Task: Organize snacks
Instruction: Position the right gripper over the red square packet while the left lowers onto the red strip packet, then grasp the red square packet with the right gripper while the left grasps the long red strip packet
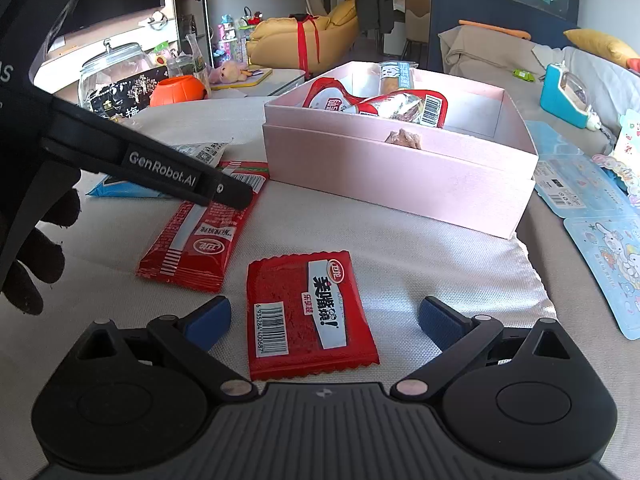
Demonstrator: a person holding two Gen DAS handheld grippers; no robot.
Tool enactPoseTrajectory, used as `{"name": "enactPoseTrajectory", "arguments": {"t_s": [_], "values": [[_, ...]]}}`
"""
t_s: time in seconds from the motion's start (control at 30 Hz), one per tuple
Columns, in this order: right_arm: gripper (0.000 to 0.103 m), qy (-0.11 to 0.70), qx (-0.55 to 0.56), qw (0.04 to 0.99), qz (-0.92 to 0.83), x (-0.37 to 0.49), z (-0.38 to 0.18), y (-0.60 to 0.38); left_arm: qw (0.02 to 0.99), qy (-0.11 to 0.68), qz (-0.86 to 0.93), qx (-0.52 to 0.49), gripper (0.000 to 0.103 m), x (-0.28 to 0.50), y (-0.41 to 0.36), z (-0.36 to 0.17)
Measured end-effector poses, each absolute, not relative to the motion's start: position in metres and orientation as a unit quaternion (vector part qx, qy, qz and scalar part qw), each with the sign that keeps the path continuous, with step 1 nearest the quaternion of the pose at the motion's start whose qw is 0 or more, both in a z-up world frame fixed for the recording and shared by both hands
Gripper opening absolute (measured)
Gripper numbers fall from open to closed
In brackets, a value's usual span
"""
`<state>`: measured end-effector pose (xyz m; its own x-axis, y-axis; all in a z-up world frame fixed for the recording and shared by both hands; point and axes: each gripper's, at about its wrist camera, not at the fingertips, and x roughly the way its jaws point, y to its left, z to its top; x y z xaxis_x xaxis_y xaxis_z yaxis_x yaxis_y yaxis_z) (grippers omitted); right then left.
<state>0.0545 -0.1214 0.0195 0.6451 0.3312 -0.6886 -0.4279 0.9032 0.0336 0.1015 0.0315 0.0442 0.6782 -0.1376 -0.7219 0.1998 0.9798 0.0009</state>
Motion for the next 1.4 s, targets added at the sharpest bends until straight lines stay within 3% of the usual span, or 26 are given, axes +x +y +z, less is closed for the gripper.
{"name": "enactPoseTrajectory", "arguments": {"t_s": [0.2, 0.27, 0.33, 0.5, 0.67, 0.73, 0.83, 0.97, 1.1, 1.27, 1.4], "values": [[0.101, 0.365, -0.066, 0.905, 0.210, 0.054, 0.020, -0.122, 0.910, 0.394, -0.081, 0.100, 0.048, 0.103, 0.014, 0.033], [0.101, 0.365, -0.066, 0.905, 0.210, 0.054, 0.020, -0.122, 0.909, 0.396, -0.093, 0.087, 0.061, 0.102, 0.014, 0.029], [0.101, 0.365, -0.066, 0.905, 0.210, 0.054, 0.020, -0.122, 0.909, 0.398, -0.100, 0.076, 0.065, 0.103, 0.015, 0.029], [0.101, 0.365, -0.066, 0.905, 0.210, 0.054, 0.020, -0.122, 0.913, 0.394, -0.088, 0.062, 0.063, 0.098, 0.027, 0.032], [0.101, 0.365, -0.067, 0.904, 0.211, 0.054, 0.020, -0.122, 0.915, 0.390, -0.049, 0.090, 0.067, 0.095, 0.043, 0.026], [0.101, 0.365, -0.068, 0.904, 0.210, 0.054, 0.020, -0.122, 0.913, 0.399, -0.039, 0.074, 0.073, 0.101, 0.054, 0.025], [0.102, 0.366, -0.068, 0.904, 0.211, 0.054, 0.019, -0.122, 0.904, 0.425, -0.041, 0.018, 0.075, 0.113, 0.069, 0.025], [0.103, 0.370, -0.070, 0.900, 0.218, 0.056, 0.019, -0.123, 0.902, 0.428, -0.045, 0.024, 0.077, 0.121, 0.067, 0.025], [0.103, 0.378, -0.075, 0.894, 0.227, 0.059, 0.020, -0.124, 0.908, 0.413, -0.059, 0.027, 0.077, 0.114, 0.069, 0.023], [0.103, 0.381, -0.073, 0.890, 0.238, 0.057, 0.023, -0.130, 0.911, 0.402, -0.081, 0.029, 0.062, 0.084, 0.063, 0.023], [0.100, 0.380, -0.093, 0.893, 0.222, 0.051, 0.026, -0.145, 0.910, 0.399, -0.107, 0.036, 0.062, 0.060, 0.052, 0.023]]}}
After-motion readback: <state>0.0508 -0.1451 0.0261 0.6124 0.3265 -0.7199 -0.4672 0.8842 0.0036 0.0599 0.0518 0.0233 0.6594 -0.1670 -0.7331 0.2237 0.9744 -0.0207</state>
